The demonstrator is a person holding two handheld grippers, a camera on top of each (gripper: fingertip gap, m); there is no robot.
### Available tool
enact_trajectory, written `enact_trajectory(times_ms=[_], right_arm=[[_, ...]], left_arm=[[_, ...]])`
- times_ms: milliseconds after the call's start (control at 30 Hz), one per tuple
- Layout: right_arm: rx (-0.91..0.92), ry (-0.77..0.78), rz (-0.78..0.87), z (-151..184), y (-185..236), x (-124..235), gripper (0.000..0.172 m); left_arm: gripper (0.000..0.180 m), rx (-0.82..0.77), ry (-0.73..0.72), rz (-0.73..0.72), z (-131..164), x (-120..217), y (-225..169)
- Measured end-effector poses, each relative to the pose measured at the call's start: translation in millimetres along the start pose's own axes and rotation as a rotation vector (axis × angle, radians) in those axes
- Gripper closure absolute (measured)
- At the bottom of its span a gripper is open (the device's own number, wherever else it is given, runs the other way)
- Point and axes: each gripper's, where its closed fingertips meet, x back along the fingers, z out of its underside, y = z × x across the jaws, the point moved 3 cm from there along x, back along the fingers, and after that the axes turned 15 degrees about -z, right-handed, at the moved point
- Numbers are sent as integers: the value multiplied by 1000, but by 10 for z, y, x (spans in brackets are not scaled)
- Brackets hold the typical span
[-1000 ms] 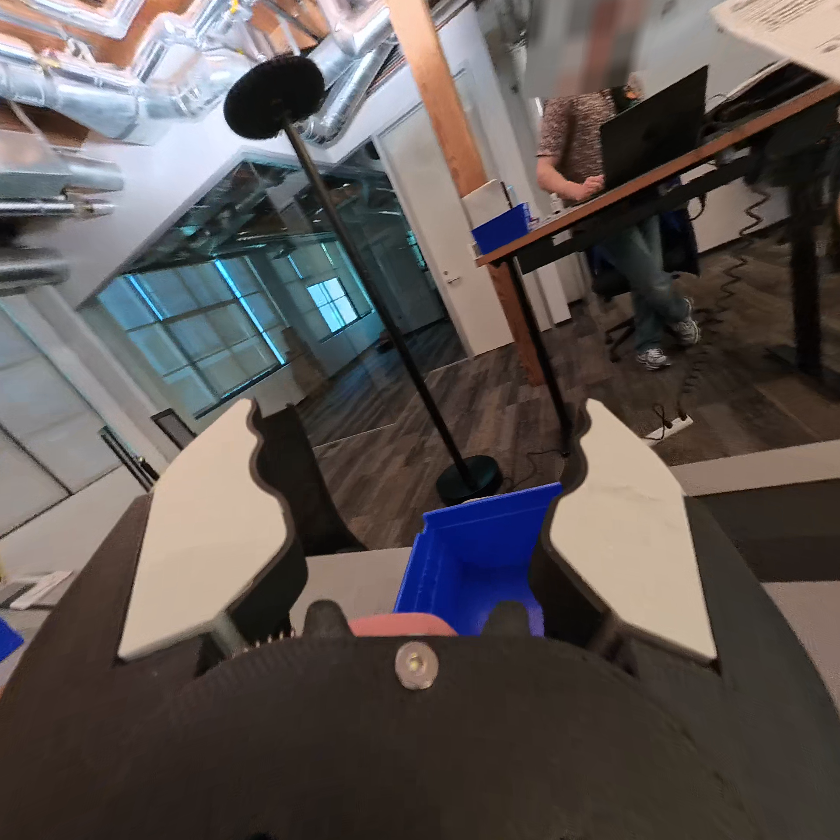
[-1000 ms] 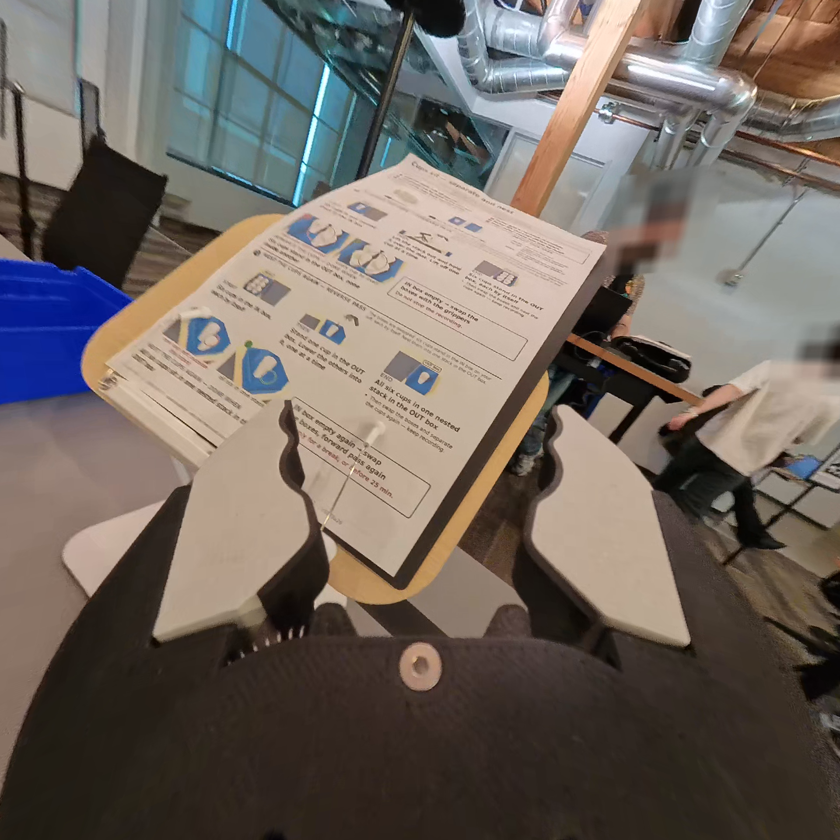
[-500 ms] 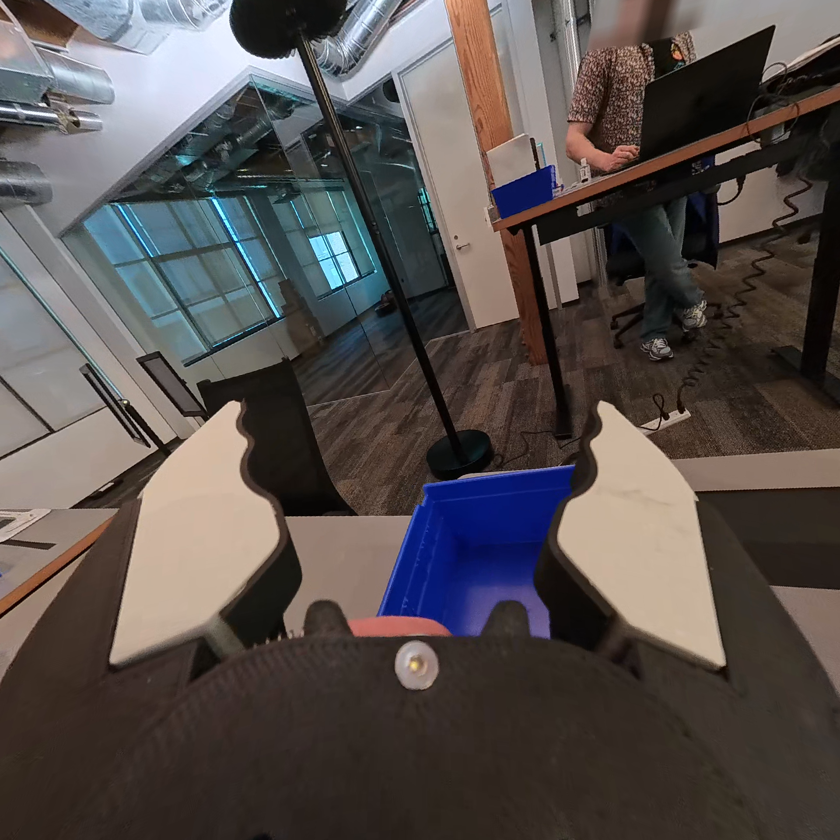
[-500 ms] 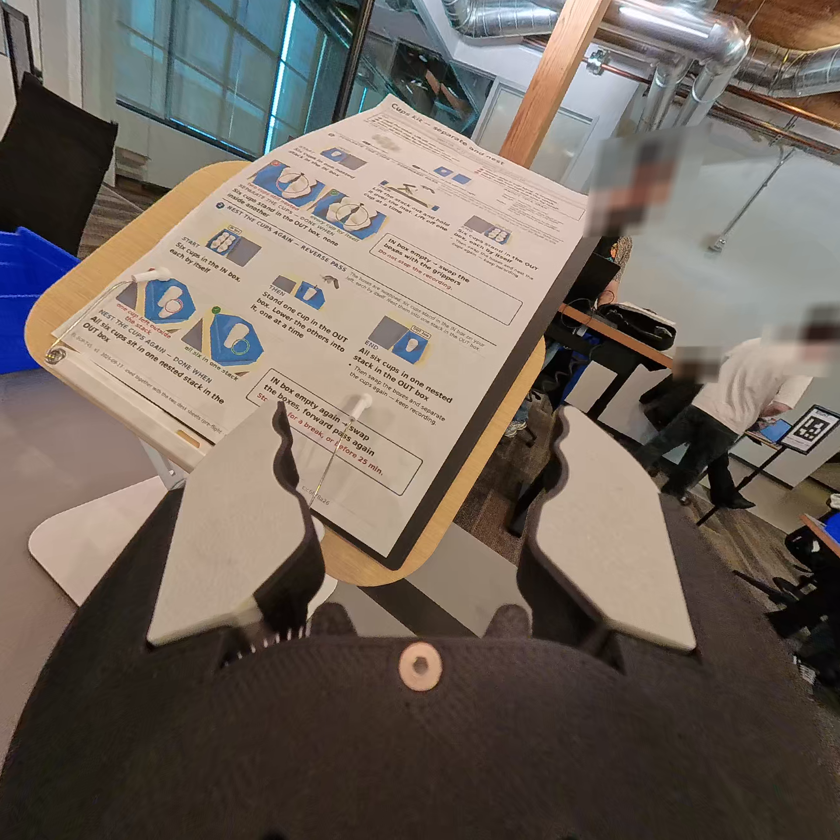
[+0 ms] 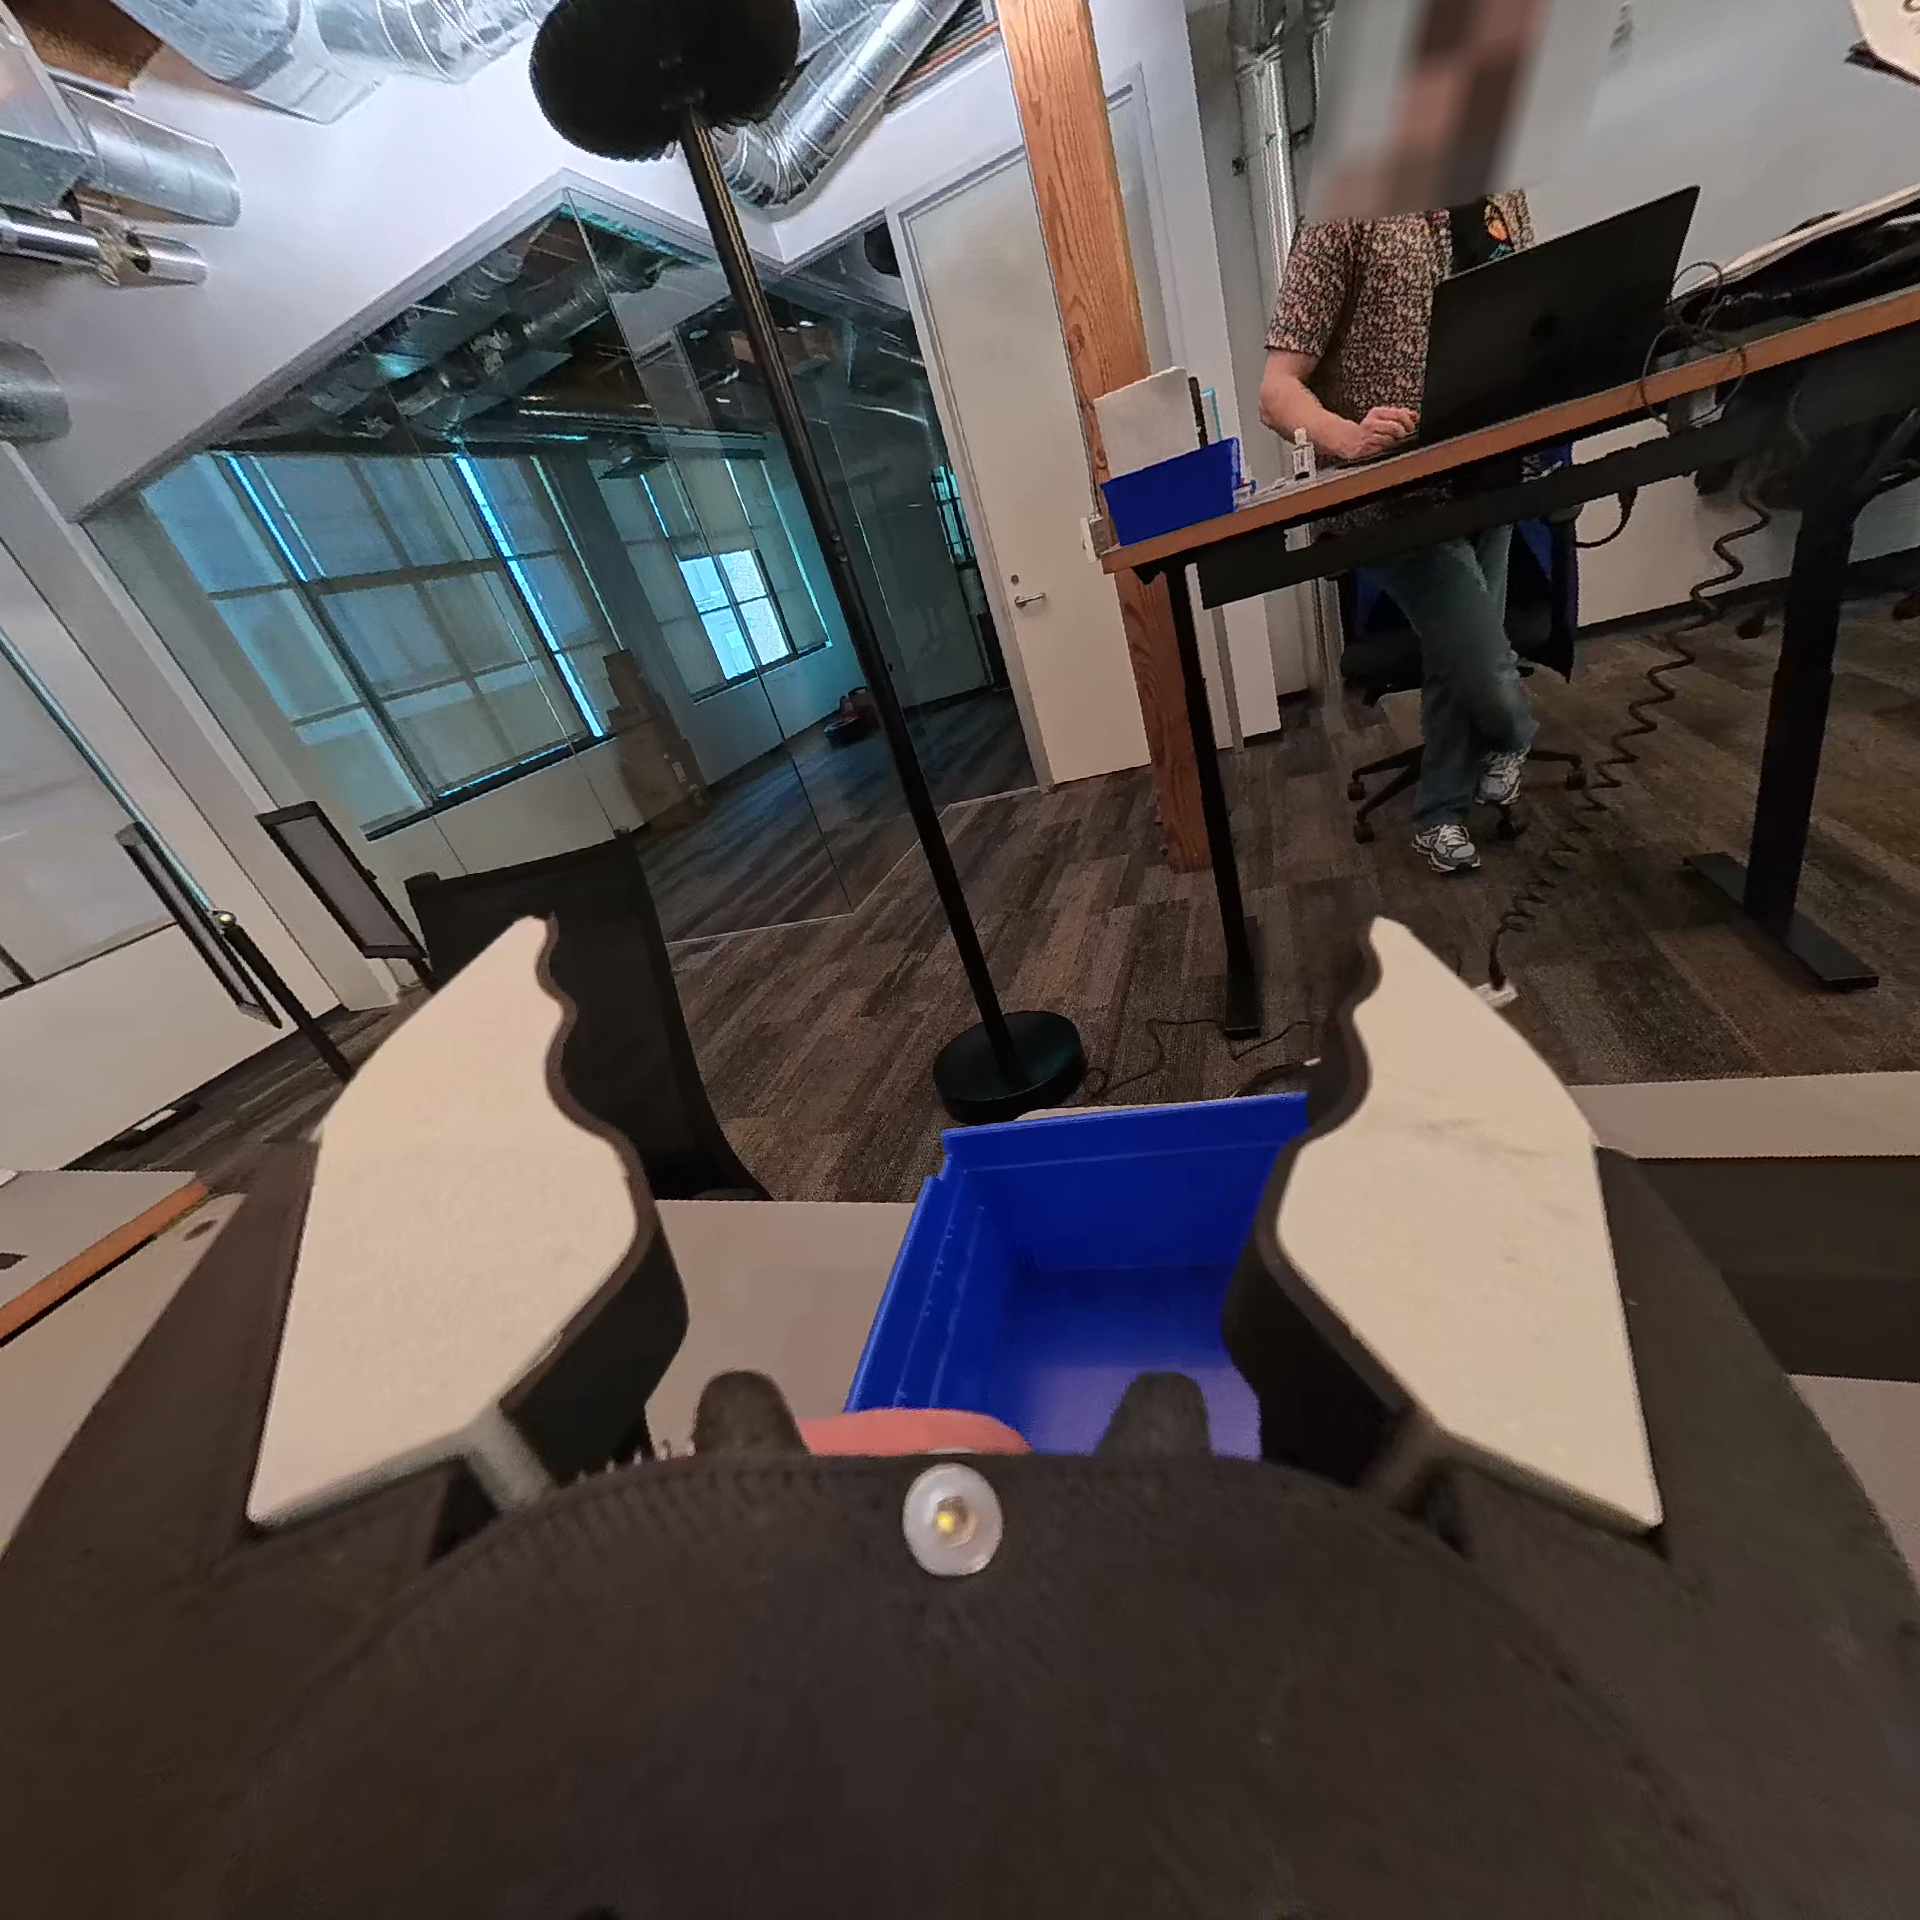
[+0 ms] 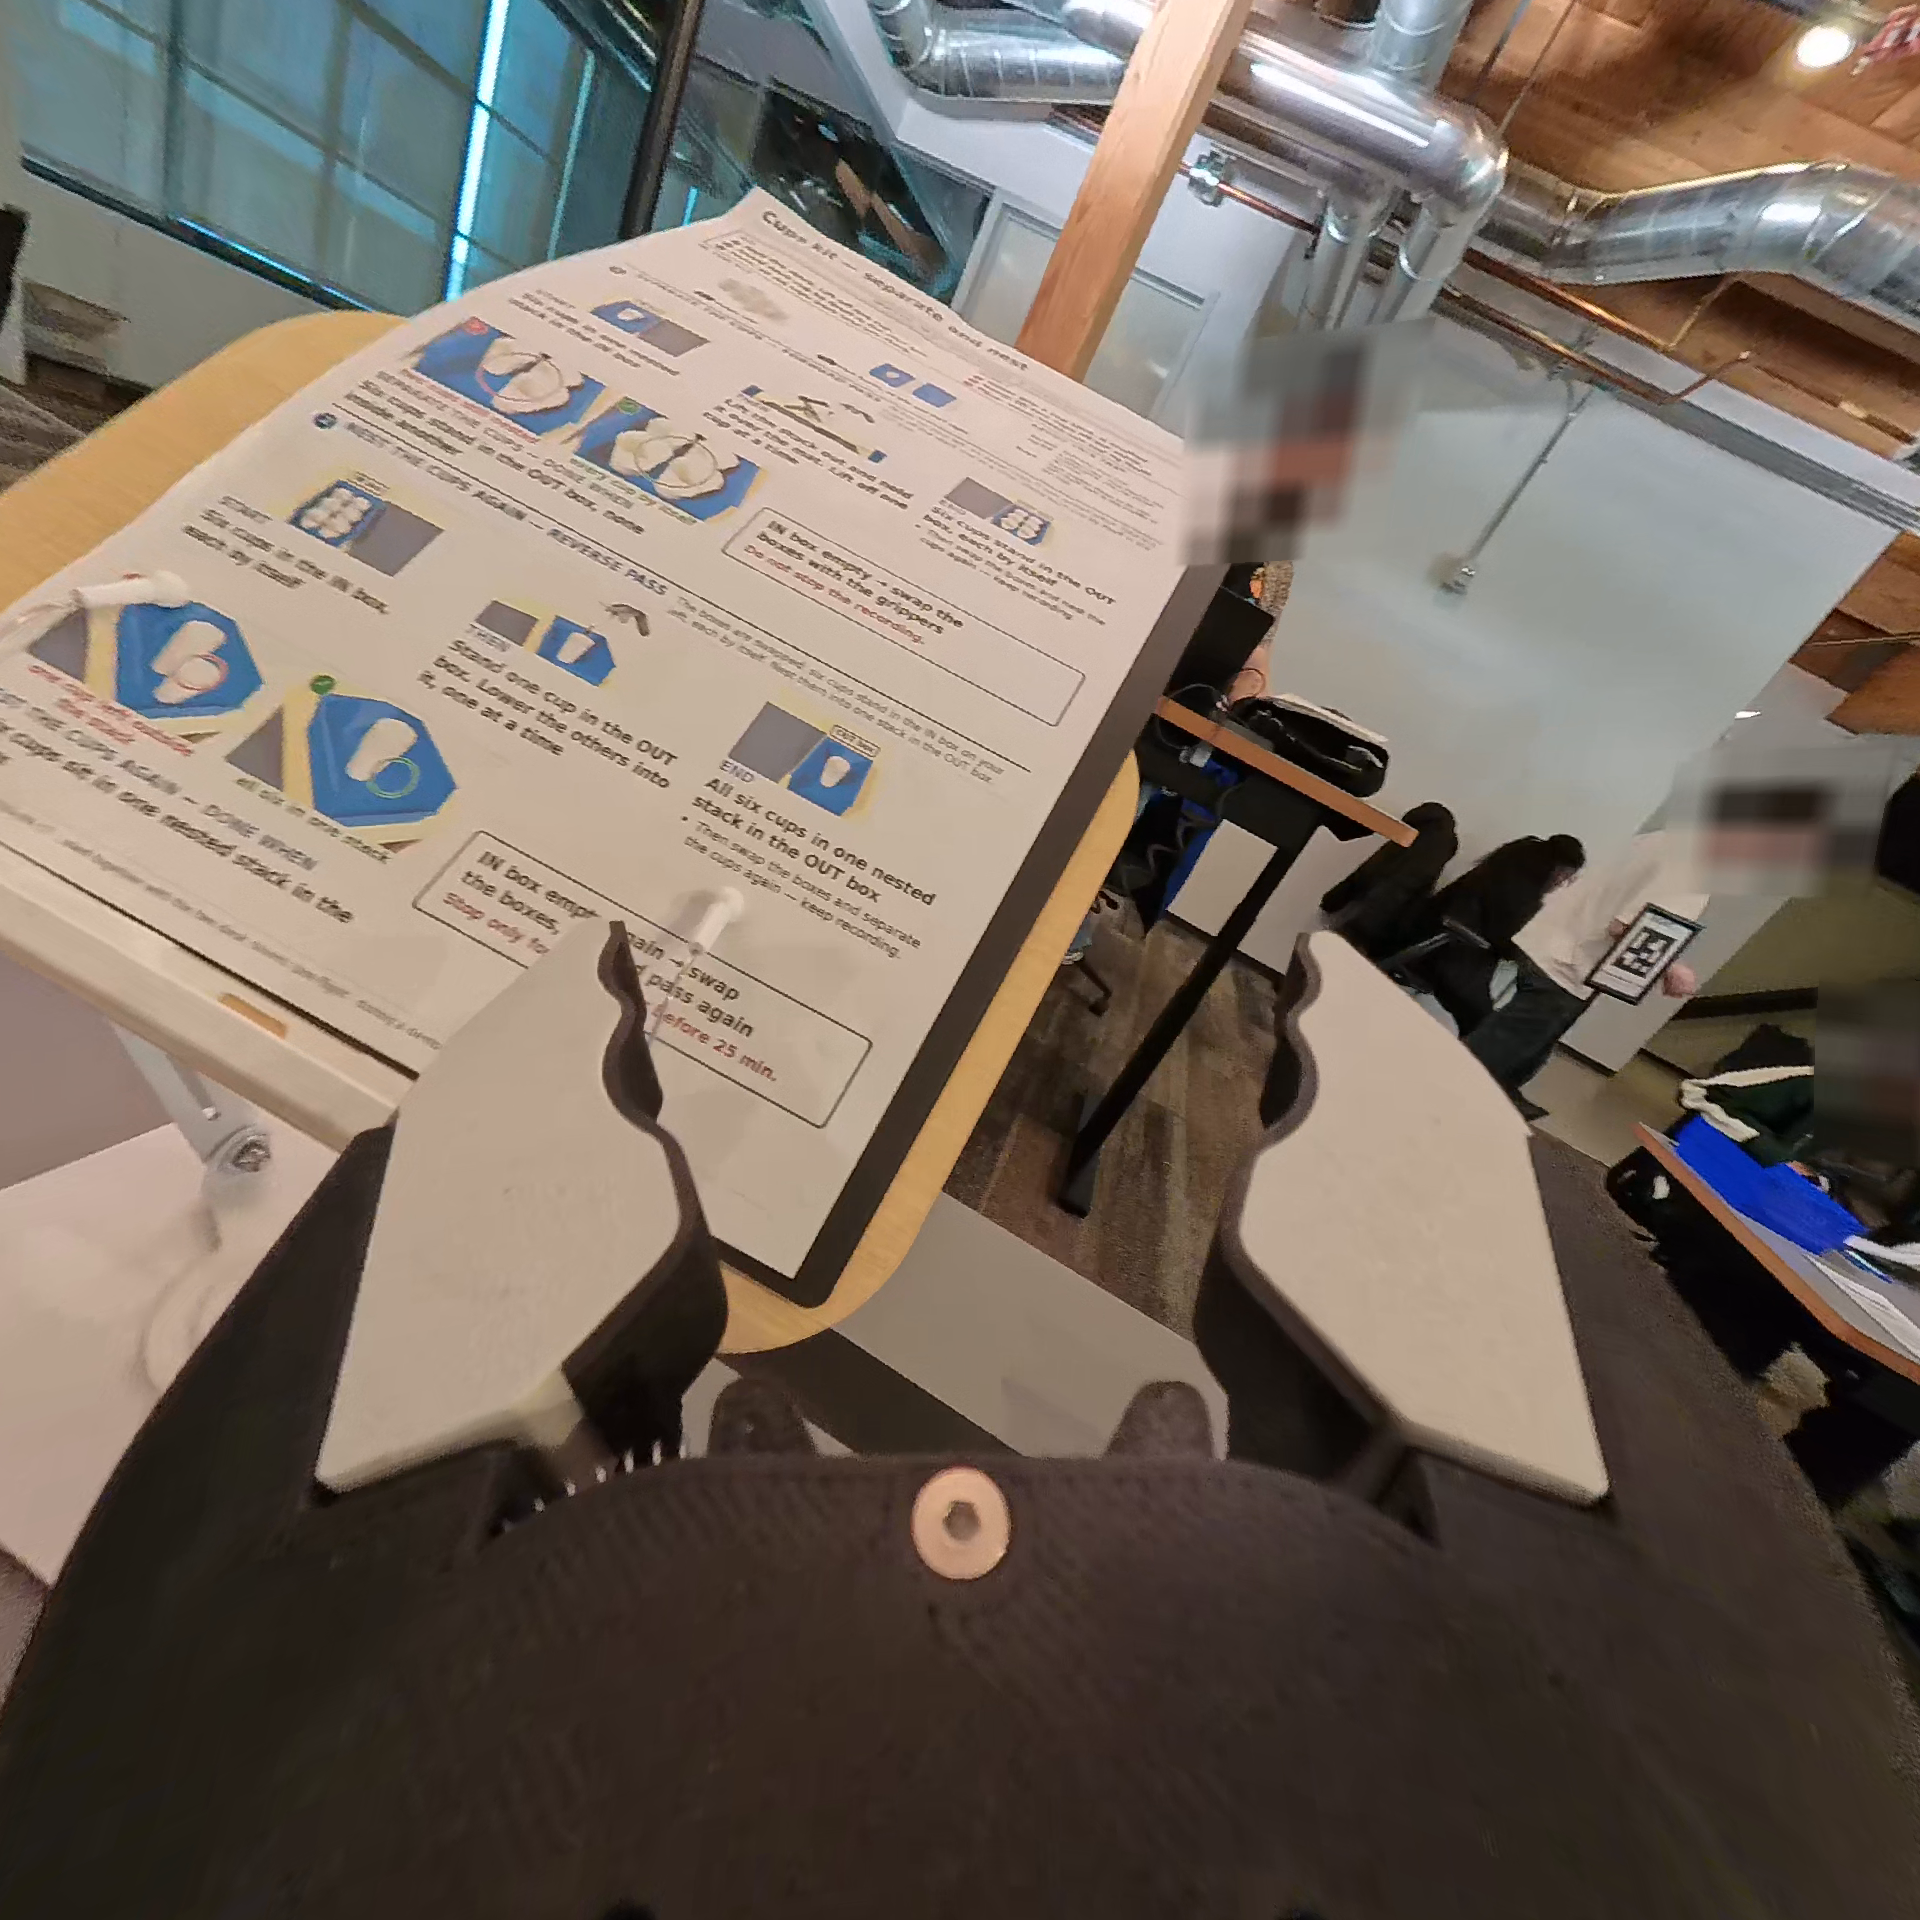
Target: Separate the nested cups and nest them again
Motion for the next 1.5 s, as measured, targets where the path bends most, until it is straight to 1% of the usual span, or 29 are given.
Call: enact_trajectory(times_ms=[133, 433, 667, 833, 933, 1033, 1167, 1267, 1367, 1433, 1500], right_arm=[[26, 30, 41, 102, -60, -21, 54], [18, 78, 93, 340, -162, -77, 49], [14, 85, 97, 380, -194, -77, 48], [20, 72, 124, 284, -363, 59, 49], [12, 58, 176, 224, -582, 233, 51], [-41, 21, 204, 174, -771, 402, 54], [-92, -13, 184, 154, -828, 463, 60], [-100, 14, 150, 227, -768, 379, 60], [-111, 46, 115, 323, -697, 281, 59], [-123, 64, 83, 385, -635, 210, 59], [-127, 86, 51, 449, -575, 147, 60]], left_arm=[[48, 25, -4, 6, -6, -4, 22], [46, 33, 16, 17, 96, -76, -4], [46, 14, -7, 26, 70, -49, -56], [48, -10, 29, 21, 149, -126, 100], [50, -25, 76, 16, 242, -202, 279], [50, -14, 101, 2, 310, -260, 478], [52, 16, 100, 13, 311, -268, 610], [53, -13, 112, 13, 366, -292, 639], [53, -38, 152, 23, 502, -350, 648], [53, -26, 172, 58, 580, -380, 603], [55, 3, 169, 108, 590, -376, 491]])
